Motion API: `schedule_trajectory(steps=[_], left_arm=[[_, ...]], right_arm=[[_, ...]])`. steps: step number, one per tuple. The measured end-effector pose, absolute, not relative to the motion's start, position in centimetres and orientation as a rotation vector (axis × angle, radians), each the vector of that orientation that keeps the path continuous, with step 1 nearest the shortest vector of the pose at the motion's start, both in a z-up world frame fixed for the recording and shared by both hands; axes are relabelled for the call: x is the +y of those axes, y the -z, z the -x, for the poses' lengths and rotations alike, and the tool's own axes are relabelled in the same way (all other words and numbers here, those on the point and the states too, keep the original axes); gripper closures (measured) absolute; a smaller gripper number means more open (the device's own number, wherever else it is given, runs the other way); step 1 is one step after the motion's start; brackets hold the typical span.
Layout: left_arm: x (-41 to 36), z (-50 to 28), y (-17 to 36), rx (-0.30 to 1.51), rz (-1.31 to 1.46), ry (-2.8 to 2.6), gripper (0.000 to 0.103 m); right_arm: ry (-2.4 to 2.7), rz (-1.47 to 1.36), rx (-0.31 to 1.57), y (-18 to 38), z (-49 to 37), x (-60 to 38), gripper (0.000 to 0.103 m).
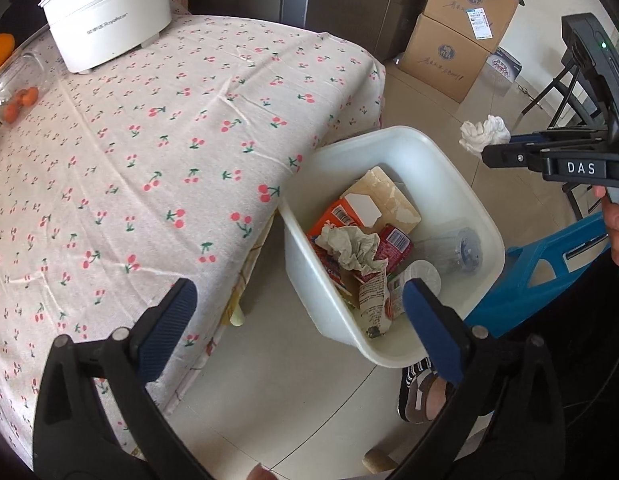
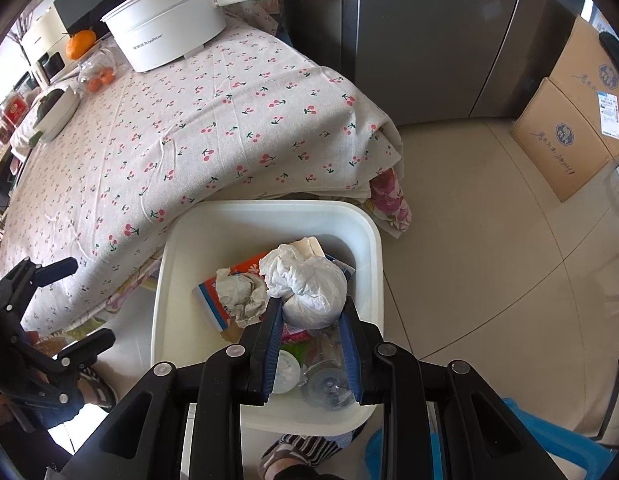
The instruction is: Collect trash
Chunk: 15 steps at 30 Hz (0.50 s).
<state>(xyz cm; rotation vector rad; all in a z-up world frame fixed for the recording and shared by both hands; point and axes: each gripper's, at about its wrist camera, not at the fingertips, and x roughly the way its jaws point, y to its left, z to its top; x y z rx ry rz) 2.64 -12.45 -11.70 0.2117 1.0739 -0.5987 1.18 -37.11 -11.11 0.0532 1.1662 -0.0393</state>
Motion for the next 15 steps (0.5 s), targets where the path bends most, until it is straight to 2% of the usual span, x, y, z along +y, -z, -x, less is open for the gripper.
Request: schedule_trajectory(steps=[5,9,11,12,13,15], left_arm=[[-10.1,-2.5,11.1,1.076,-0.176,0.532,0.001],[-8.7,-2.2,10.8,1.064,-0.155,0.497,0.001],[-7.9,-2.0,10.6,1.050,-0.132,0.481,0.001],[-7.5,-1.9,10.5,1.043,-0.120,0.468,0.001],[-7.1,-1.9,10.4,1.038,-0.111,0.454,0.001],[-6.3,-1.7,10.3,1.037,-0.093,0.427,0.001]], right_arm=[[0.003,-0.035,1.169,11.2,-1.8,-35.6,0.074],[-0.030,-0.034,1.185,11.7,-2.4,-34.3,0.069],[-0.058,-0.052,1.202,12.1,-2.9,-33.6,0.047],[-0.054,-0.050,1.199,12.1,-3.0,-33.4,0.029],[-0.050,-0.040,1.191,12.0,-3.0,-33.1,0.025],[-0.049,-0.014,1.183,11.8,-3.0,-32.5,0.024]])
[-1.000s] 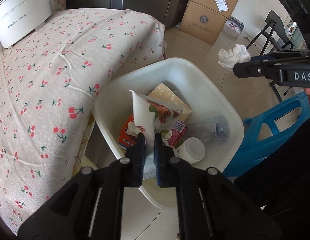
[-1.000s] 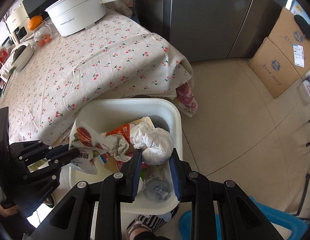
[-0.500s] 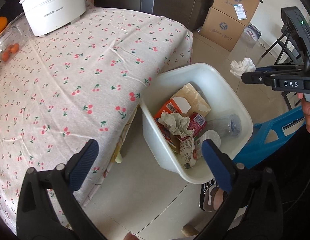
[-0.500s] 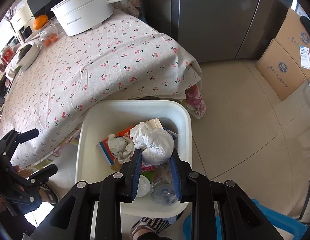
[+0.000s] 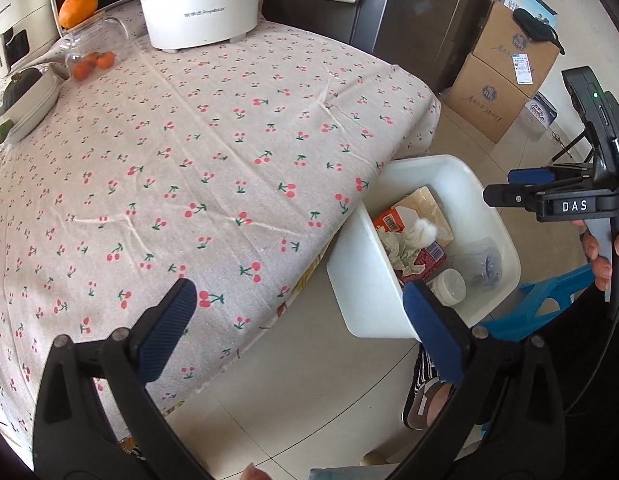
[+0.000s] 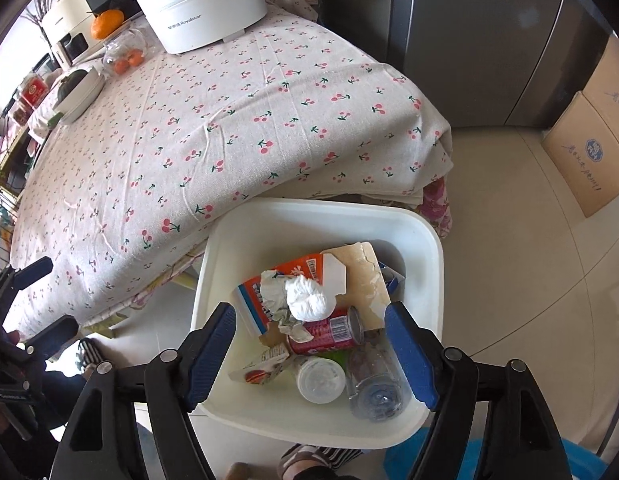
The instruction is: Collect trash
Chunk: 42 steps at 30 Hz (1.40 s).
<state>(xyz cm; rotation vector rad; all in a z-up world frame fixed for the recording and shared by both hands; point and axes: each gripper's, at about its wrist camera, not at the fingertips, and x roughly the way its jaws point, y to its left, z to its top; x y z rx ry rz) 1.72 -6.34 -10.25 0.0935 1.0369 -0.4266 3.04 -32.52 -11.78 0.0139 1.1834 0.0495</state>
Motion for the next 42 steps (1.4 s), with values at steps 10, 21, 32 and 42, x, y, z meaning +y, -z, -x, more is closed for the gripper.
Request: schedule_trajectory(steps=[10,21,32,42], left_arm=[[-2.7,0.6,7.5,0.950,-0.015,0.308,0.001],[-0.8,4.1,5.3,0.851,0.037,0.262,0.001],[0.3,6.3,3.8,0.753,0.089,0.192,0.001],[0.6,6.9,3.5,0.710,0.062,0.052,0.001]], right_arm=[[-0.061,0.078,1.001,7.9,-0.2,-28.6,0.005],[-0.069,0.102,0.770,3.7,5.7,-24.5,0.002],[-0.067,0.108,0.673,2.8,7.7,-22.5,0.001],[-0.083,0.119,0.677,3.2,7.3,-21.7,0.001]])
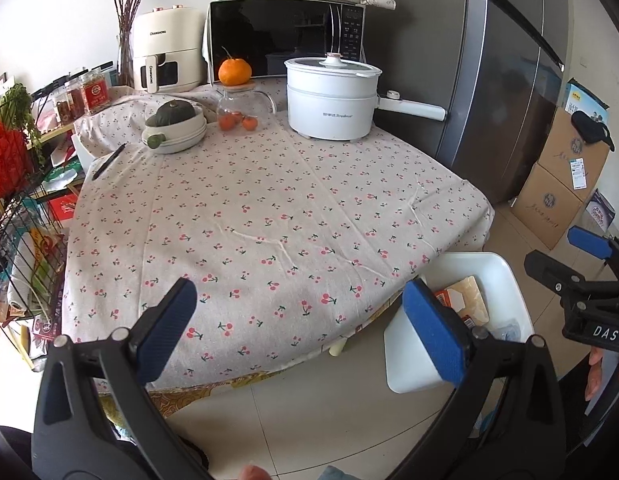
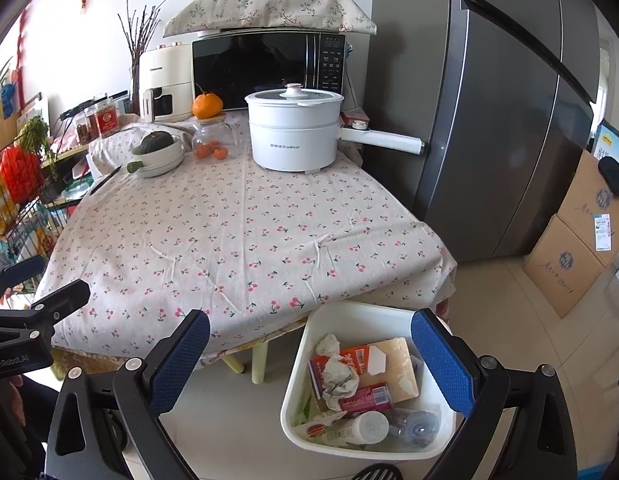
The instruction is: Collect trash
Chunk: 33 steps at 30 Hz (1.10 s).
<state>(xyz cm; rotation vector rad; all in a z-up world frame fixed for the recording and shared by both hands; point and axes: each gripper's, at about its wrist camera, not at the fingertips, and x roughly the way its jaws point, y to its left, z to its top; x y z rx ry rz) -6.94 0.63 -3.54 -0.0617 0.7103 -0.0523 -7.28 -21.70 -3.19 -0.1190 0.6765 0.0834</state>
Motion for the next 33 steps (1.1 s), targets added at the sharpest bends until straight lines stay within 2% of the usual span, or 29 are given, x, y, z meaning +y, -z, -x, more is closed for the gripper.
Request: schedule_trajectory(steps=[12,33], left_arm=[[-0.7,7.3,4.3,0.770,0.092,0.051,0.001],[-1.4,7.5,4.1,0.764,0.075,0.034,0.001]], right_arm=[[-0.069,0.126,0.684,3.6,7.2,-21.7,0.001],[-0.059,0.131,0.714,4.2,6.8,-21.8,0.001]])
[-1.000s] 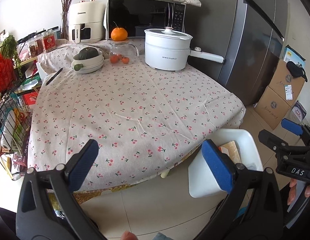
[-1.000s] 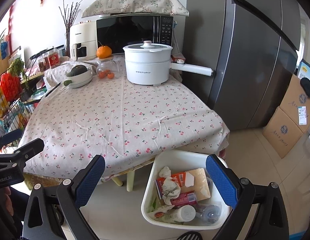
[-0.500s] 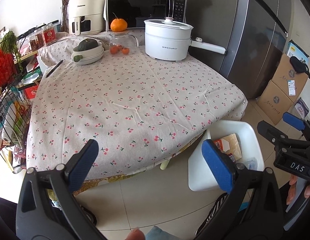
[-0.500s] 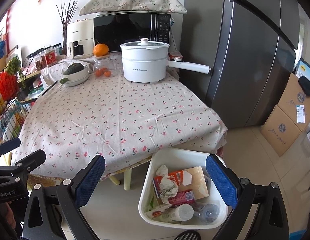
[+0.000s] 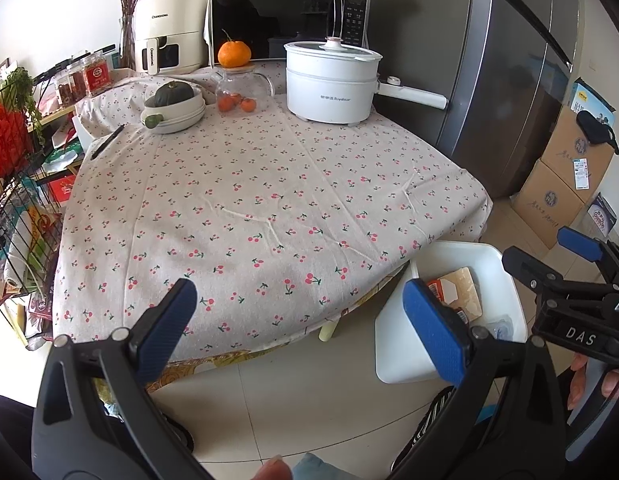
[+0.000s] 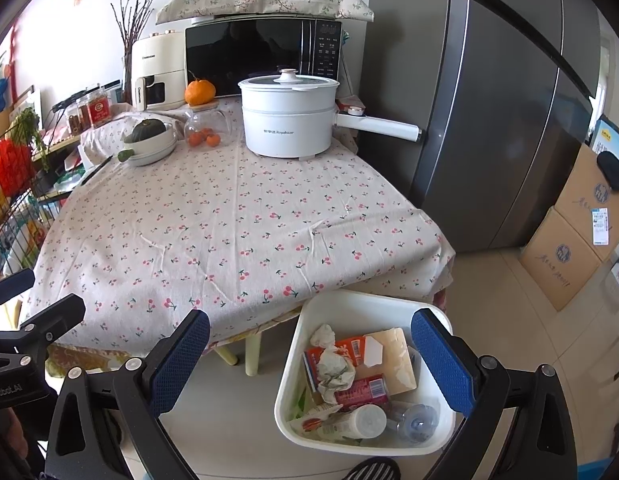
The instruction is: Collect trash
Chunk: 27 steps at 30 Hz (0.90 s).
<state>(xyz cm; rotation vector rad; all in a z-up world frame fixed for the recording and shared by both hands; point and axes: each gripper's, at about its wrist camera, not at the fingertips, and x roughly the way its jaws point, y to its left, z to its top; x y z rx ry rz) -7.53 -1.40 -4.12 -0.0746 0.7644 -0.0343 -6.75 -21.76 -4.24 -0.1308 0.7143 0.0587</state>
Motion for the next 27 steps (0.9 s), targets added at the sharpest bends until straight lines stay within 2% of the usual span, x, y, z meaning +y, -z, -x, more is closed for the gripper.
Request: schedule_trajectory(steps=[27], left_arm=[[-1.70,7.49,4.30,0.786,0.039,0.037,0.001]], right_arm=[[-0.057,0.128,0.720,4.58,6.65,-21.93,0.001]])
